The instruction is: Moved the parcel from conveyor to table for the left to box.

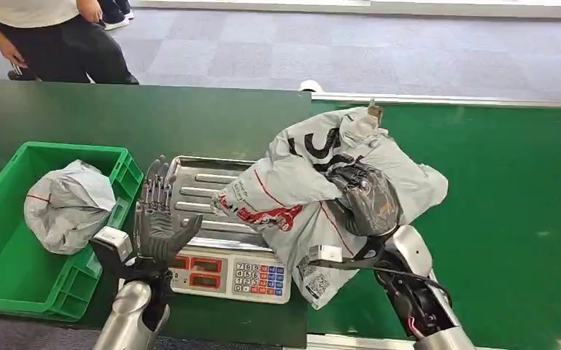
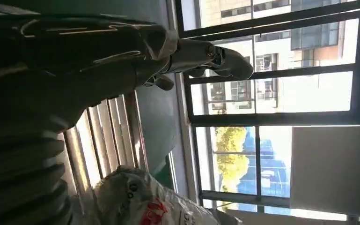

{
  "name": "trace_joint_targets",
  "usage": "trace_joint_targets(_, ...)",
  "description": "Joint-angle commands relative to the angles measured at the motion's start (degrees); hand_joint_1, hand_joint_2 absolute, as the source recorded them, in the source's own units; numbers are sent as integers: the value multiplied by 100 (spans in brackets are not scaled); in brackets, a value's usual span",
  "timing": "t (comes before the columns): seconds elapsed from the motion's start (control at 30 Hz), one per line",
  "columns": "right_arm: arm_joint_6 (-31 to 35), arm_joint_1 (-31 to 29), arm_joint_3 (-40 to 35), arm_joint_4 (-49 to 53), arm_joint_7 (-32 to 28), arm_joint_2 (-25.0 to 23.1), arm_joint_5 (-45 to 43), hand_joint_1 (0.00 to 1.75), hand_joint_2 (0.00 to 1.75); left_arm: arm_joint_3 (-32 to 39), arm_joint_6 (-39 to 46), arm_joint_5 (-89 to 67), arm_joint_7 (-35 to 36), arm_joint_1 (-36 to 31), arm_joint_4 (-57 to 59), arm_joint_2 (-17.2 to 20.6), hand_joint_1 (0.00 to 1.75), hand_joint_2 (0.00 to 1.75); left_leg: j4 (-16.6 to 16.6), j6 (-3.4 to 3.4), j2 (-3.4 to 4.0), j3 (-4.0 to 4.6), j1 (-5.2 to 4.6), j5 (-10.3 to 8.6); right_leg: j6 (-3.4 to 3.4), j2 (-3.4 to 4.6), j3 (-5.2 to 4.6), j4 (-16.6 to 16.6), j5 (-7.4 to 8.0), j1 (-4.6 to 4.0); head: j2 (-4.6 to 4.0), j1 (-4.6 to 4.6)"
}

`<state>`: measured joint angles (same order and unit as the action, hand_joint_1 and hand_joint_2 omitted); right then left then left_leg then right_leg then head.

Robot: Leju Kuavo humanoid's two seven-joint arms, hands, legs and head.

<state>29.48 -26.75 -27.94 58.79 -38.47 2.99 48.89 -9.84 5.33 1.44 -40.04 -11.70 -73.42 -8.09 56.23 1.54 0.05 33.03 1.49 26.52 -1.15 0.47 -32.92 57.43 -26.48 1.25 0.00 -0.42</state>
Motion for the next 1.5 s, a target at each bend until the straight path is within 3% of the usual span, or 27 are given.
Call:
trace_joint_targets(0.03,252,-794,-949,-752,-153,-202,-525,175,175,-306,-116,45,4,-486,725,79,0,175,-4,-9,8,-4,-4,-5,10,5,-2,0,6,1,0,0)
trace_joint_targets(0.17,353,-930,-1241,-122,-153,-105,-1111,175,175,-437,-127,53,4,-648,923,23,0,175,0,-15,2,0,-7,-4,11,-1,-5,4,1,3,0,0)
trace_joint_targets(0.3,-308,-1199,-1358,-122,-153,-165,-1370,175,175,-492,-136,69,4,-690,974,27,0,175,3,-12,6,4,-7,-3,7,5,-8,7,3,4,0,0)
trace_joint_targets(0.43,-559,-1291,-1337,-73,-153,-231,-1733,175,175,-508,-117,92,4,-735,1043,7,0,175,2,-12,-1,6,-6,-8,10,-4,-11,8,4,3,0,0)
trace_joint_targets(0.57,-1180,-1541,-1318,-765,-16,-364,-1853,175,175,-486,23,111,4,-715,1001,-6,0,175,-2,-15,1,1,-6,-8,12,-2,-6,3,6,2,0,0)
trace_joint_targets(0.7,-2232,-2178,-1846,-2467,697,-606,-1209,175,175,261,1427,200,4,-319,-156,-218,0,175,0,-12,24,-5,-4,-1,9,21,-4,3,6,1,0,2)
trace_joint_targets(0.87,-2741,-2337,-2134,-3241,739,-740,-1070,175,175,742,1895,286,4,-277,-306,-292,0,175,0,-9,15,-2,-2,-1,9,14,-3,5,5,-1,0,0)
trace_joint_targets(1.3,-3054,-2180,-2195,-3276,778,-694,-1160,175,175,816,2136,217,4,-243,-314,-368,0,175,-2,-13,-5,1,-4,-6,12,-4,-1,2,4,0,0,0)
trace_joint_targets(1.43,-2767,-2113,-2171,-3186,632,-674,-1154,175,175,813,2111,259,4,-239,-247,-381,0,175,-3,-10,-6,-2,-4,-5,7,-4,2,1,2,1,0,0)
trace_joint_targets(1.5,-2269,-2070,-2145,-3104,523,-686,-1083,175,175,803,2146,236,4,-217,-284,-398,0,175,-4,-13,-7,-1,-4,-5,9,-6,2,-1,3,0,0,0)
